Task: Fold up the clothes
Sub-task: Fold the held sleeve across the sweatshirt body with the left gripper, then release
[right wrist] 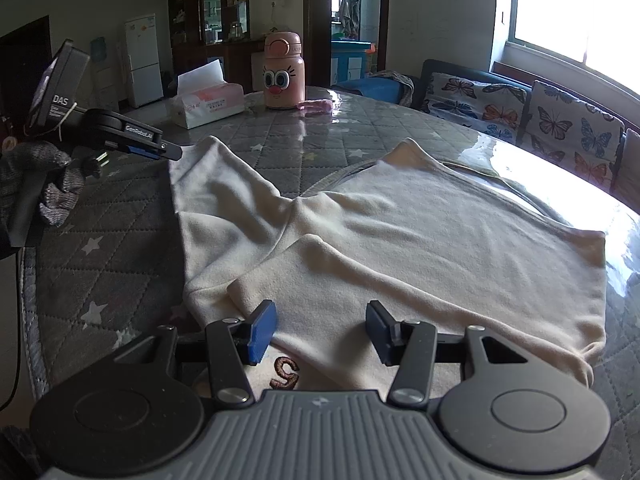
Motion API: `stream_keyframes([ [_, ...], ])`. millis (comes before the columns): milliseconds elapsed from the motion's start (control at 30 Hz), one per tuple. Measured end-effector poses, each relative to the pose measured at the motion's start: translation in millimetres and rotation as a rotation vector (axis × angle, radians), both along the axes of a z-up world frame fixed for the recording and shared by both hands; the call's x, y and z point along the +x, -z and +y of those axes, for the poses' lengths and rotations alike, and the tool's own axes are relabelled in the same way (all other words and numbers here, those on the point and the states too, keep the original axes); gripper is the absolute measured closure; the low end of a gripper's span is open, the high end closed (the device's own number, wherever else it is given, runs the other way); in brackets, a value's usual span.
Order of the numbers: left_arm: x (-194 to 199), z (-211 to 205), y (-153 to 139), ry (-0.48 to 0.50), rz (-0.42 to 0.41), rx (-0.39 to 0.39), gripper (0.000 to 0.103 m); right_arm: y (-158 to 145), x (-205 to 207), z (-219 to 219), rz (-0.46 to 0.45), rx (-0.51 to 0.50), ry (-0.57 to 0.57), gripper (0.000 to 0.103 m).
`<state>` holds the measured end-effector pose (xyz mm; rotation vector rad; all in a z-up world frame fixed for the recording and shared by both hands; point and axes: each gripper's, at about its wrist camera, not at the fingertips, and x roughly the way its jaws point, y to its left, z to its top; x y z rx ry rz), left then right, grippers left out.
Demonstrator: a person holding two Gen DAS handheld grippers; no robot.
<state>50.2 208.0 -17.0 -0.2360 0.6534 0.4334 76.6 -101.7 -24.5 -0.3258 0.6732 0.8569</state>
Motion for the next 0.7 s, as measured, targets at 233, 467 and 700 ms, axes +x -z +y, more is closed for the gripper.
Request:
stream_keyframes([
  [233, -16.9, 2.0, -13.7, -0.049, -0.059, 0.049, 0.099, 0.6, 0.3, -0.1, 0.001, 0.002, 0.001, 0.052],
  [467, -13.3, -1.0, -10.1, -0.011, -0.032, 0.049, 0.099, -0.3, -0.3, 1.2, -0.007, 0.000, 0.000, 0.051],
  [700, -19.4, -3.0, -10.6, -0.021, -0.034, 0.016, 0.076, -10.0, 0.9, 2.0, -0.031, 0.027, 0.010, 0.051],
])
